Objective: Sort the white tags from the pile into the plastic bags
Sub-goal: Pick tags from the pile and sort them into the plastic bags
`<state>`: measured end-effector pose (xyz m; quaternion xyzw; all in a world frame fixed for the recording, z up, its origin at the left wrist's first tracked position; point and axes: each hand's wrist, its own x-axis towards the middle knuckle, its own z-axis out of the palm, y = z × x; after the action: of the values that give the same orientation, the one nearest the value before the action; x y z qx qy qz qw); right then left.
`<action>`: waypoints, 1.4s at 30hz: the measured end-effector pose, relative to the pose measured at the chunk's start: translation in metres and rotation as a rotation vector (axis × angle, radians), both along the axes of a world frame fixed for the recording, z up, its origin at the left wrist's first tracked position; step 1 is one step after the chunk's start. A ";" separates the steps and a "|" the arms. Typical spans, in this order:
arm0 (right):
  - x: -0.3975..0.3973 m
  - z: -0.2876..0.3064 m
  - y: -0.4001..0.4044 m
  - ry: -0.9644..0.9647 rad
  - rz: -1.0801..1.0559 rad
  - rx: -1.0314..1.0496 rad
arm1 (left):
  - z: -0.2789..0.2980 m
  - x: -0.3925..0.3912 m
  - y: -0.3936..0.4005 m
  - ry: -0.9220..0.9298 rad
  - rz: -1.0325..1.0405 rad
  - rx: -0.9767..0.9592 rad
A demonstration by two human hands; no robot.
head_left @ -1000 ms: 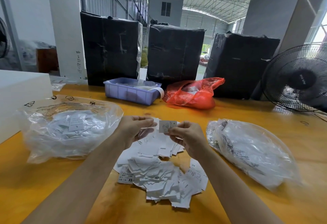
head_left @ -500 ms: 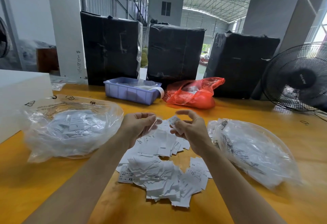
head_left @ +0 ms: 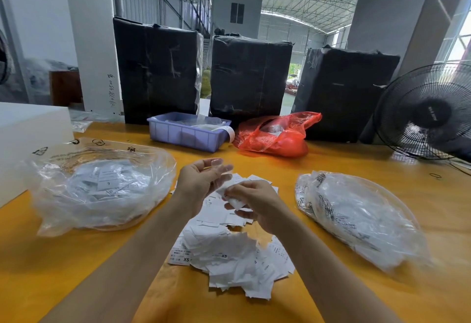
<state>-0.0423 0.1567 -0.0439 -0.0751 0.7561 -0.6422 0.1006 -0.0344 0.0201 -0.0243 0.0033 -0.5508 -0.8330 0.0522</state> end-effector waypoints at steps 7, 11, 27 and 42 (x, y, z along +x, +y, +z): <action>-0.006 0.006 0.013 0.297 -0.183 0.193 | 0.000 0.000 -0.010 -0.102 -0.144 -0.300; -0.005 0.014 0.021 0.508 -0.044 0.589 | -0.002 -0.001 -0.017 -0.063 -0.277 -0.588; 0.001 0.034 0.034 0.607 0.057 0.671 | -0.018 -0.005 -0.009 -0.011 -0.270 -0.735; 0.005 0.046 0.047 0.498 -0.020 0.419 | -0.020 -0.009 -0.012 -0.077 -0.251 -0.525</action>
<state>-0.0377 0.2041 0.0025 -0.2002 0.8741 -0.4353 -0.0805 -0.0430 0.0078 -0.0439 -0.0467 -0.7453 -0.6610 -0.0730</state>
